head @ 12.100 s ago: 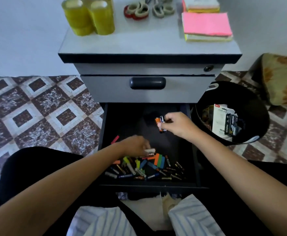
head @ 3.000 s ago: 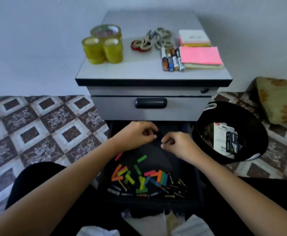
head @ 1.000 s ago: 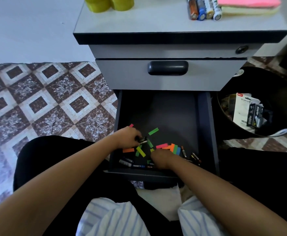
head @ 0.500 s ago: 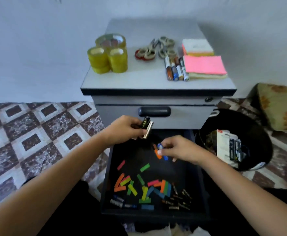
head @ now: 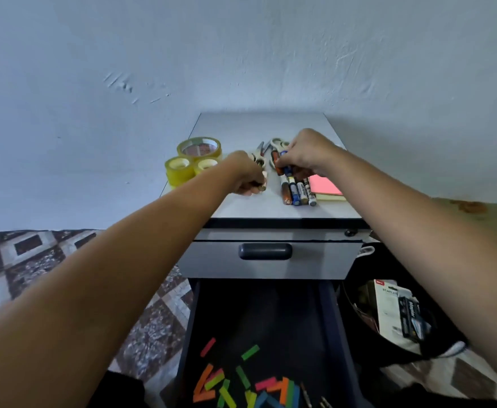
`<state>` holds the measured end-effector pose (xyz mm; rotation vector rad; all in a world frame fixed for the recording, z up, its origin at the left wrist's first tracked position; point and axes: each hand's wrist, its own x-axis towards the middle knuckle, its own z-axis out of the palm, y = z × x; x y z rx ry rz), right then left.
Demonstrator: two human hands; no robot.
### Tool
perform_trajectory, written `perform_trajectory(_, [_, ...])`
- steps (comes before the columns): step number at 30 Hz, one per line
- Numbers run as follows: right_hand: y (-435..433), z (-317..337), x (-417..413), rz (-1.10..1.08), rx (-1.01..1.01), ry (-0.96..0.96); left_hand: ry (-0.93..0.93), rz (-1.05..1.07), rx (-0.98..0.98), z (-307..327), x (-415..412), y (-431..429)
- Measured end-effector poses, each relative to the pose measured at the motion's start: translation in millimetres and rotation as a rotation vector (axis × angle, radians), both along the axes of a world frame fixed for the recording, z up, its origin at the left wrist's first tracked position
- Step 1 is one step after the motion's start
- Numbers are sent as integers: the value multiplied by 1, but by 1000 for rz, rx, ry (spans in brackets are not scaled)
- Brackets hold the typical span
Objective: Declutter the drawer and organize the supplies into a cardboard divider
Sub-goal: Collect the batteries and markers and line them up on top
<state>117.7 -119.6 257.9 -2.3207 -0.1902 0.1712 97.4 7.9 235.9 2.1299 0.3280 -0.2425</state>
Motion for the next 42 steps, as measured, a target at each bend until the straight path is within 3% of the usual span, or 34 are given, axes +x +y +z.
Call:
perform_trajectory(5, [19,-8,20,-7,-280,-9,27,11,56,-8,13,1])
perform_trajectory(11, [26,-14,32,-37,-382,-70,-50,-13,104,-10,19,6])
perform_trajectory(16, [23,-22,42,-62,-353,-87,-70,-143,210,-9,14,9])
perform_trajectory(23, [15,-29,47,4,-376,-187,-254,-211,571,-19,7,8])
perform_trajectory(31, [13,-39,47,45,-399,-224,-352,-176,560,-28,13,10])
perform_trajectory(42, [-3,-18,8,54,-167,-300,-389,-148,495,-30,3,12])
